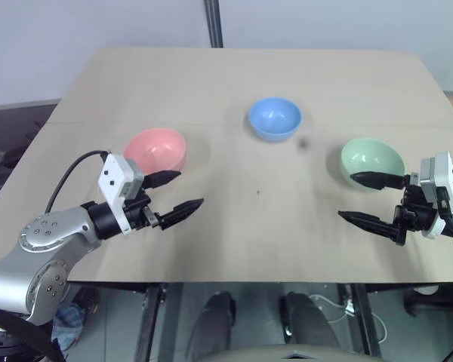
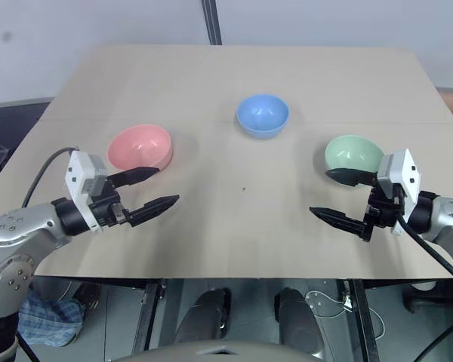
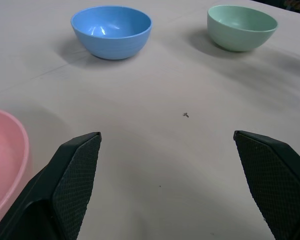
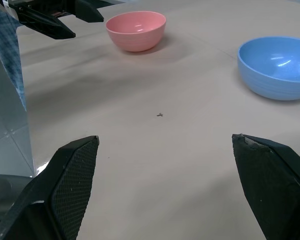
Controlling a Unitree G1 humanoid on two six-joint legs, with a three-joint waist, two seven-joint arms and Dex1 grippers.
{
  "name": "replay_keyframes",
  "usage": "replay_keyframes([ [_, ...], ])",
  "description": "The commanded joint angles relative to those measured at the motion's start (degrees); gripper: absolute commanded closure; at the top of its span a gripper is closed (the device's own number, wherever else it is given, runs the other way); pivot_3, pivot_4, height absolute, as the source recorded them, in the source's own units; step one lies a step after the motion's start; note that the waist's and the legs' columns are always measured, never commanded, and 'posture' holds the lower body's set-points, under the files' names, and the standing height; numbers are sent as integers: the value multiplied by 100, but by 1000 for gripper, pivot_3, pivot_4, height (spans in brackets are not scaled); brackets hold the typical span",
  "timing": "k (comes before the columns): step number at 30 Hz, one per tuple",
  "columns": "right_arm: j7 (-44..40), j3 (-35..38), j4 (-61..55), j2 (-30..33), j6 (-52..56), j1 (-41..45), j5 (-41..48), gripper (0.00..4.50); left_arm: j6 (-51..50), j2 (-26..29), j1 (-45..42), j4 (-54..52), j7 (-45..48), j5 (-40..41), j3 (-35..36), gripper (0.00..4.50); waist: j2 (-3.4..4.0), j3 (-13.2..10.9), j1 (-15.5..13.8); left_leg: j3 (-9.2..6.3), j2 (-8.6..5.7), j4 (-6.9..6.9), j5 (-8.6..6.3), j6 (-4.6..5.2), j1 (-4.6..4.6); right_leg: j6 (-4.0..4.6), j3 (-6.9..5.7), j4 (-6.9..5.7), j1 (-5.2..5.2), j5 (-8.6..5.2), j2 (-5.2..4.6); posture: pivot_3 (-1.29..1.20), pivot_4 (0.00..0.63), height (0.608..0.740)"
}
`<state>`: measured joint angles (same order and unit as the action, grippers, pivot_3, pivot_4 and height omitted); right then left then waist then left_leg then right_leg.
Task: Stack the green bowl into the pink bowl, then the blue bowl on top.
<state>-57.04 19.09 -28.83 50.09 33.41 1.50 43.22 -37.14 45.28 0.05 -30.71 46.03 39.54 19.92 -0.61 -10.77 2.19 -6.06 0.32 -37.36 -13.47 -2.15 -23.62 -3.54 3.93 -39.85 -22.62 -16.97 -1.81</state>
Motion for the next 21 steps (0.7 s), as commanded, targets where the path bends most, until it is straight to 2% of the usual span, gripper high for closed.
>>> replay_keyframes([
  [1, -27, 232, -146, 28, -113, -10, 99, 32, 128, 41, -76, -50, 24, 27, 67, 0, 0, 0, 0, 0, 0, 0, 0, 0, 0, 0, 0, 0, 0, 0, 0, 0, 150, 740],
  [21, -56, 231, -167, 20, -148, -65, 113, 32, 119, 34, -118, -5, 47, 106, 110, 0, 0, 0, 0, 0, 0, 0, 0, 0, 0, 0, 0, 0, 0, 0, 0, 0, 150, 740],
])
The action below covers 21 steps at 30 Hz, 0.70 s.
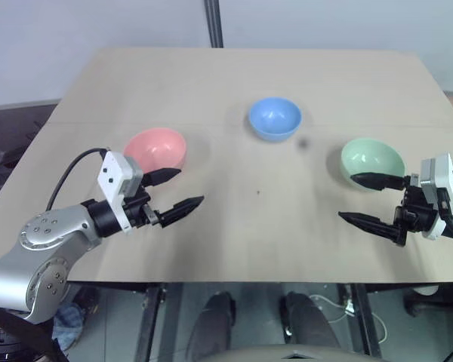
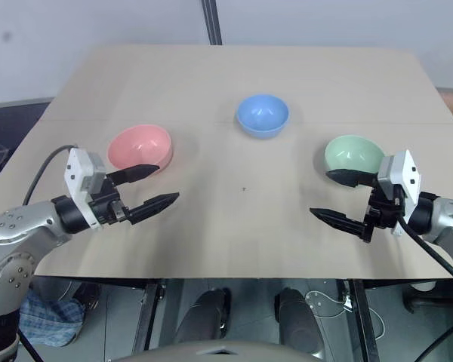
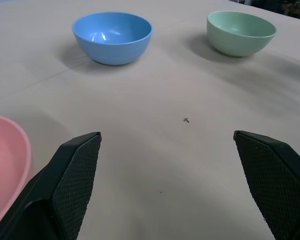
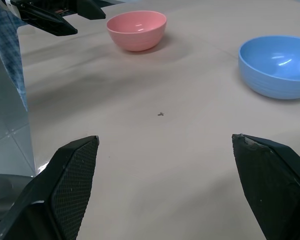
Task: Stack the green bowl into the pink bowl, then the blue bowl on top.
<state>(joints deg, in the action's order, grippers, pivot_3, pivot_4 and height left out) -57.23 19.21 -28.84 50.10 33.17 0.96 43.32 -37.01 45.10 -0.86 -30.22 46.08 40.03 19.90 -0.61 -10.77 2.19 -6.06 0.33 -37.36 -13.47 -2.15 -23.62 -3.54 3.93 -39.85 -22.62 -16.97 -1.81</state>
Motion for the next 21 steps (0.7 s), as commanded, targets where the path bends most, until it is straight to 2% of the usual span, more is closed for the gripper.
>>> replay_keyframes([
  [1, -38, 221, -167, 20, -124, -11, 106, 32, 104, 55, -31, -55, 43, 57, 110, 0, 0, 0, 0, 0, 0, 0, 0, 0, 0, 0, 0, 0, 0, 0, 0, 0, 150, 740],
  [10, 29, 267, -186, 32, -34, 131, 255, 32, 147, 105, -298, 236, -160, -245, 26, 0, 0, 0, -1, 0, 0, 0, 0, 0, 0, 0, 0, -1, 0, 0, 1, 0, 150, 740],
  [17, 406, 249, -423, 34, 218, 568, 737, 32, 592, 380, -860, 1394, -689, -1715, -621, 0, 0, 0, 4, -2, 0, 0, 0, 0, 3, 0, -1, -1, 1, 0, 4, 0, 150, 740],
  [21, 476, 245, -475, 58, 233, 547, 744, 32, 832, 357, -1162, 1827, -723, -2118, -923, 0, -3, -1, -7, -3, -2, 1, 0, 0, -7, 0, -2, 5, -2, 0, 0, 0, 150, 740],
])
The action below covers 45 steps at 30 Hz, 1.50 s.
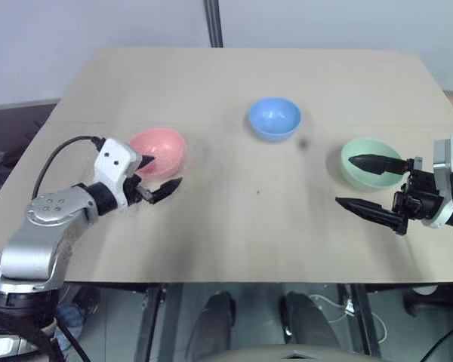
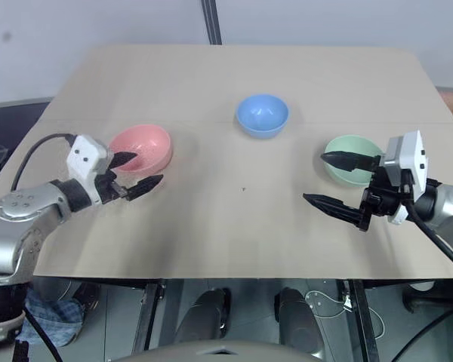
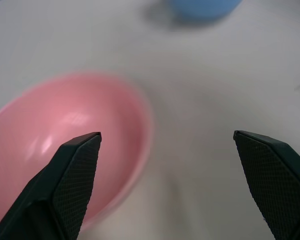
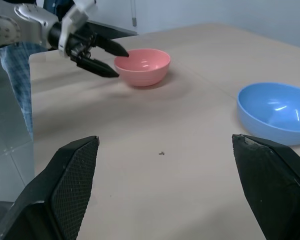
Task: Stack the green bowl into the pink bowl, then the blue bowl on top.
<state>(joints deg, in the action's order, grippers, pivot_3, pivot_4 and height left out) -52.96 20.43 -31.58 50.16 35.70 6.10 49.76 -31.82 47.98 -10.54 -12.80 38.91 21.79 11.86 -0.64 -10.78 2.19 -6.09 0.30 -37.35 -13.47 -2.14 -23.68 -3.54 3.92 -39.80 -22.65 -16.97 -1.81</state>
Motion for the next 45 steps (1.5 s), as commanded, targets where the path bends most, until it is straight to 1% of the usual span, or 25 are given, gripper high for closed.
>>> replay_keyframes([
  [1, 63, 125, -207, 52, -19, 25, 90, 32, 443, 108, -237, 172, 41, -447, -241, 0, 0, 0, -14, -1, 0, -1, 0, 0, 0, 0, -1, 0, 0, 0, -1, 0, 150, 740],
  [6, 97, 158, -266, 52, -37, -63, 72, 32, 946, 184, -450, 700, 105, -1159, -739, 0, 0, 1, -12, -1, 0, 0, 0, 0, 3, 0, -1, -3, 1, 0, 0, 0, 150, 740],
  [8, 135, 161, -282, 42, -38, -77, 62, 32, 1056, 116, -506, 856, 155, -1278, -871, 0, 0, 1, 6, 0, 0, 0, 0, 0, 4, 0, 0, -4, 1, 0, 0, 0, 150, 740],
  [13, 181, 137, -310, 22, -71, -141, 7, 32, 1340, 63, -829, 1416, 93, -1885, -1348, 0, 0, 1, -3, 0, 0, -1, 0, 0, 4, 0, 0, -6, 1, 0, 0, 0, 150, 740],
  [16, 201, 134, -330, 20, -89, -191, -15, 0, 1462, -40, -1083, 1656, 117, -1948, -1382, 807, -1, 2, -8, -3, -1, -2, 0, 0, 4, 0, -3, -7, 2, 0, 0, 0, 150, 740],
  [18, 204, 141, -330, 26, -107, -228, -34, 0, 1547, -59, -1163, 1736, 215, -1957, -1392, 1652, -1, 2, 1, -2, -1, -3, 0, 0, 2, 0, -2, -6, 1, 0, -1, 0, 150, 740],
  [20, 199, 154, -328, 32, -121, -256, -42, 0, 1624, -39, -1194, 1782, 281, -2020, -1424, 2137, -1, 2, 9, -2, -1, -3, 0, 0, 1, 0, -2, -6, 0, 0, 0, 0, 150, 740],
  [21, 196, 165, -325, 38, -125, -268, -45, 0, 1654, -37, -1206, 1800, 315, -2034, -1425, 2460, -1, 2, 9, -2, 0, -3, 0, 0, 1, 0, -2, -6, 0, 0, 0, 0, 150, 740],
  [22, 190, 172, -320, 43, -129, -280, -48, 0, 1683, -36, -1219, 1813, 338, -2050, -1419, 2985, -1, 2, 9, -3, 0, -2, 0, 0, 2, 0, -2, -6, 0, 0, 0, 0, 150, 740],
  [23, 183, 178, -317, 47, -134, -290, -50, 0, 1727, -29, -1229, 1821, 365, -2076, -1423, 2985, -1, 2, 9, -2, 0, -2, 0, 0, 2, 0, -2, -6, 0, 0, 0, 0, 150, 740],
  [24, 182, 177, -315, 48, -138, -295, -53, 0, 1756, -27, -1238, 1829, 399, -2085, -1421, 3798, -1, 2, 8, -2, -1, -3, 0, 0, 2, 0, -2, -6, 0, 0, 0, 0, 150, 740],
  [25, 181, 175, -314, 49, -140, -297, -55, 0, 1770, -29, -1246, 1817, 443, -2079, -1415, 4189, -1, 2, 6, -2, -1, -3, 0, 0, 2, 0, -2, -7, 1, 0, 0, 0, 150, 740],
  [26, 181, 172, -313, 49, -142, -294, -55, 0, 1791, -27, -1257, 1810, 487, -2079, -1416, 4424, 0, 4, -1, -2, -1, -3, 0, 0, 3, 0, -2, -8, 1, 0, 0, 0, 150, 740],
  [31, 166, 129, -283, 43, -154, -259, -74, 0, 1938, -9, -1418, 1683, 914, -2030, -1543, 4468, 1, 5, -4, -4, -1, -5, 0, 0, 3, 0, -4, -8, 3, 0, 0, 0, 150, 740],
  [34, 151, 99, -262, 39, -158, -229, -87, 0, 2243, -26, -1550, 1492, 1360, -2046, -1778, 4468, 1, 6, -10, -5, -2, -5, 0, 0, 1, 0, -5, -8, 3, 0, -1, 0, 150, 740],
  [38, 122, 61, -224, 35, -175, -194, -119, 0, 3051, 10, -1615, 1262, 1950, -2255, -2277, 4468, 1, 5, -6, -5, -3, -6, 0, 0, 1, 0, -5, -7, 3, 0, -1, 0, 150, 740],
  [41, 116, 39, -205, 33, -184, -170, -144, 0, 3347, -1, -1616, 921, 2493, -2207, -2623, 4468, 1, 5, 1, -3, -2, -5, 0, 0, 1, 0, -4, -7, 3, 0, -1, 0, 150, 740],
  [45, 125, 38, -226, 12, -197, -200, -167, 0, 4097, -17, -1745, 745, 2984, -2550, -3164, 4468, 1, 5, 1, -3, -2, -5, 0, 0, 2, 0, -3, -8, 3, 0, 0, 0, 150, 740],
])
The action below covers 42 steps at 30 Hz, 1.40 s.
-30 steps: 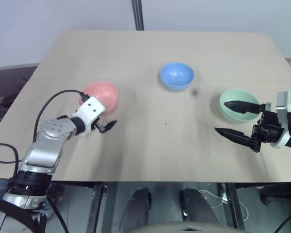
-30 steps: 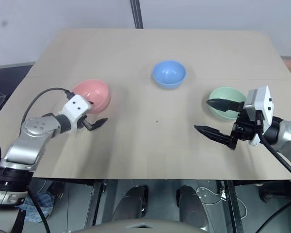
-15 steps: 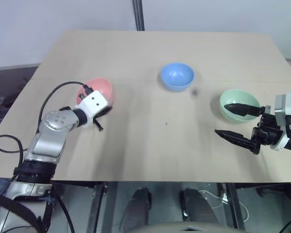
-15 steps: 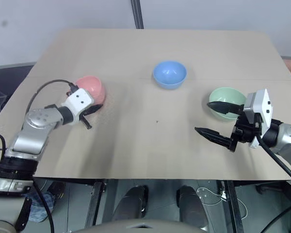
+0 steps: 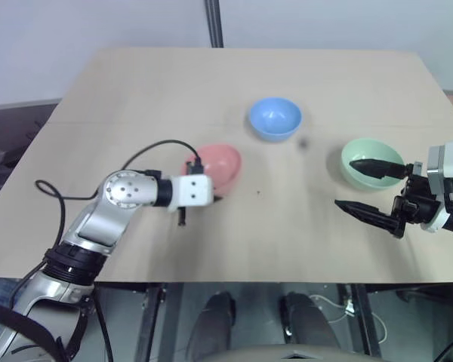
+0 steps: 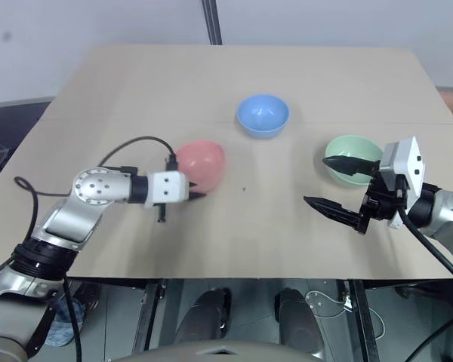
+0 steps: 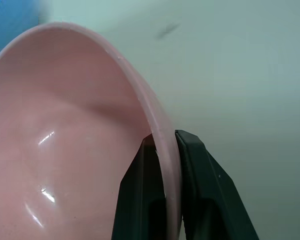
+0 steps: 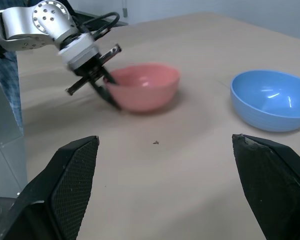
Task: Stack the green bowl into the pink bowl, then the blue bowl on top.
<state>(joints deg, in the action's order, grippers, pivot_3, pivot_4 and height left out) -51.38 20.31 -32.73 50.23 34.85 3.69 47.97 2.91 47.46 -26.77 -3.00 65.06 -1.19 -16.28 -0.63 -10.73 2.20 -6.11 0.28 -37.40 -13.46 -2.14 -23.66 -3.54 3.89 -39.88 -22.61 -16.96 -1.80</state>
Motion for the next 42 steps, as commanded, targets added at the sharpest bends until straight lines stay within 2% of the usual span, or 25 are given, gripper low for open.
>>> replay_keyframes([
  [1, -28, 47, -119, 0, -117, 33, 4, 0, 846, 0, -157, -257, 465, -351, -502, 4468, 0, 0, -1, 0, 0, 0, 0, 0, 1, 0, 0, 0, 0, 0, 1, 0, 150, 740],
  [7, -8, 70, -153, -10, -123, -13, -8, 0, 1518, -262, -336, -152, 599, -602, -837, 4468, 0, 1, -10, 0, -2, -2, 0, 0, 0, 0, 0, 1, 3, 0, -1, 0, 150, 740],
  [14, 23, 78, -179, -20, -134, -63, -15, 0, 2135, -560, -703, 449, 203, -1124, -877, 4468, 0, 1, -7, -1, -2, -7, 0, 1, 1, -1, -1, -2, 6, 0, 1, 0, 150, 740],
  [16, 16, 78, -164, -14, -139, -60, -20, 0, 2050, -676, -788, 594, 48, -1143, -788, 3581, 1, 1, -2, -3, -1, -7, 0, 1, 2, -1, -1, -2, 5, 0, 2, 0, 150, 740],
  [18, 5, 72, -153, -8, -145, -54, -25, 0, 2222, -714, -856, 721, -137, -1279, -764, 2932, 0, 1, 1, -2, -1, -7, 0, 1, 2, -1, -1, -3, 5, 0, 2, 0, 150, 740],
  [20, -10, 68, -140, 0, -152, -45, -31, 0, 2425, -805, -917, 881, -593, -1529, -675, 1857, 0, 1, -3, -3, -1, -7, 0, 1, 1, -1, -1, -2, 5, 0, 2, 0, 150, 740],
  [22, -17, 63, -124, 6, -154, -32, -37, 0, 2438, -769, -934, 987, -644, -1474, -626, 803, 0, 1, -3, -4, -2, -7, 0, 1, 2, -1, -1, -3, 5, 0, 1, 0, 150, 740],
  [23, -20, 60, -118, 9, -156, -31, -42, 0, 2408, -759, -928, 1029, -661, -1381, -569, 531, 0, 1, -2, -4, -2, -7, 0, 1, 2, -1, -1, -3, 5, 0, 1, 0, 150, 740],
  [24, -22, 57, -115, 11, -157, -30, -44, 0, 2356, -765, -905, 1049, -642, -1206, -497, 531, 0, 1, 1, -4, -2, -7, 0, 1, 2, -1, -1, -3, 5, 0, 1, 0, 150, 740],
  [26, -30, 64, -127, 15, -157, -44, -42, 0, 1639, -842, -720, 830, -450, -459, -191, 531, 1, 1, 19, -3, -1, -7, 0, 1, 2, -1, -1, -4, 5, 0, 2, 0, 150, 740],
  [30, -23, 91, -146, 19, -145, -63, -36, 0, 546, -642, -363, 383, -81, 664, 383, 531, 1, 1, 5, -6, 0, -7, 0, 0, 0, -1, -3, -4, 3, 0, 2, 0, 150, 740],
  [32, -27, 124, -143, 34, -161, -119, -85, 0, -528, -320, 150, -125, 79, 1741, 1125, 531, 0, 0, 38, -8, -2, -8, 0, 1, 1, -1, -5, -4, 5, 0, 1, 0, 150, 740],
  [35, -9, 106, -94, 22, -182, -140, -145, 0, -1681, -103, 578, -542, -49, 2802, 1992, 531, 2, -2, 53, -3, 8, -3, 0, 1, -2, 0, -1, -1, -1, 0, 4, 0, 150, 740],
  [42, 302, -305, 366, 20, -180, 117, -795, 0, -2714, 95, 991, -780, -229, 3855, 3196, 531, -1, 0, -9, -10, 2, -9, 0, 1, 8, -1, -9, -1, 15, -1, 2, 0, 150, 740],
])
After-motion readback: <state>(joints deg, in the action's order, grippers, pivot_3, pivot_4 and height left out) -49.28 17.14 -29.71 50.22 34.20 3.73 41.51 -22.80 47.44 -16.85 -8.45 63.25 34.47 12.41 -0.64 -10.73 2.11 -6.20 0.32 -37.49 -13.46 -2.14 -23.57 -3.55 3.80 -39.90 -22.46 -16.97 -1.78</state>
